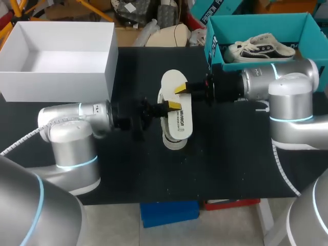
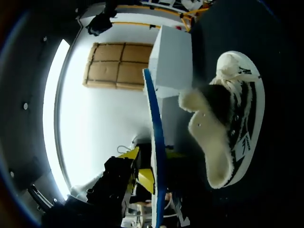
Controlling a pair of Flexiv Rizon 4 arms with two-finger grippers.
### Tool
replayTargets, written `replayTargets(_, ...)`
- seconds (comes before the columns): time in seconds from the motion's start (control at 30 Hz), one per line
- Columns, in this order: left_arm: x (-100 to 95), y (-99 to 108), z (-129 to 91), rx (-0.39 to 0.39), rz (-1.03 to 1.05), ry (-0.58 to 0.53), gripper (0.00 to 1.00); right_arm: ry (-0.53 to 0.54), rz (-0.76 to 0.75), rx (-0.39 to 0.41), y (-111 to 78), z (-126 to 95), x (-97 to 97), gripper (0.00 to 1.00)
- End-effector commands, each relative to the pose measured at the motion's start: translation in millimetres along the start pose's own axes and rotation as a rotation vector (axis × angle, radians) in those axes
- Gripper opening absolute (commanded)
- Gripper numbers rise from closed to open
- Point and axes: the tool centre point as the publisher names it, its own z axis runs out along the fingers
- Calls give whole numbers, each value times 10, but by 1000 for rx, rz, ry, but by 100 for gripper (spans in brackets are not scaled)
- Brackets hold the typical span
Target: Take the shoe out of the shoebox, open the shoe tongue, remove and reinsert the insole, then place the shoe into the shoebox
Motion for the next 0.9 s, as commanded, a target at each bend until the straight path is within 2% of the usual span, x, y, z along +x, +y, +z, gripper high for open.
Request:
replayTargets(0.03,-98,-88,-134,9,-33,77,0,-35,-12,-57,-148,-37,26,100)
replayTargets(0.1,-92,-144,-196,23,-61,126,0,-67,-22,-69,-184,-56,12,100)
replayTargets(0.17,-69,-210,-243,40,-84,174,0,-155,-24,-68,-231,-81,1,100)
replayTargets(0.33,-31,-367,-377,62,-134,296,0,-255,-24,-137,-401,-177,-36,100)
replayTargets(0.53,12,-549,-522,120,-141,375,0,-385,-40,-196,-579,-340,-35,100)
replayTargets(0.9,12,-549,-522,120,-141,375,0,-385,-40,-196,-579,-340,-35,100)
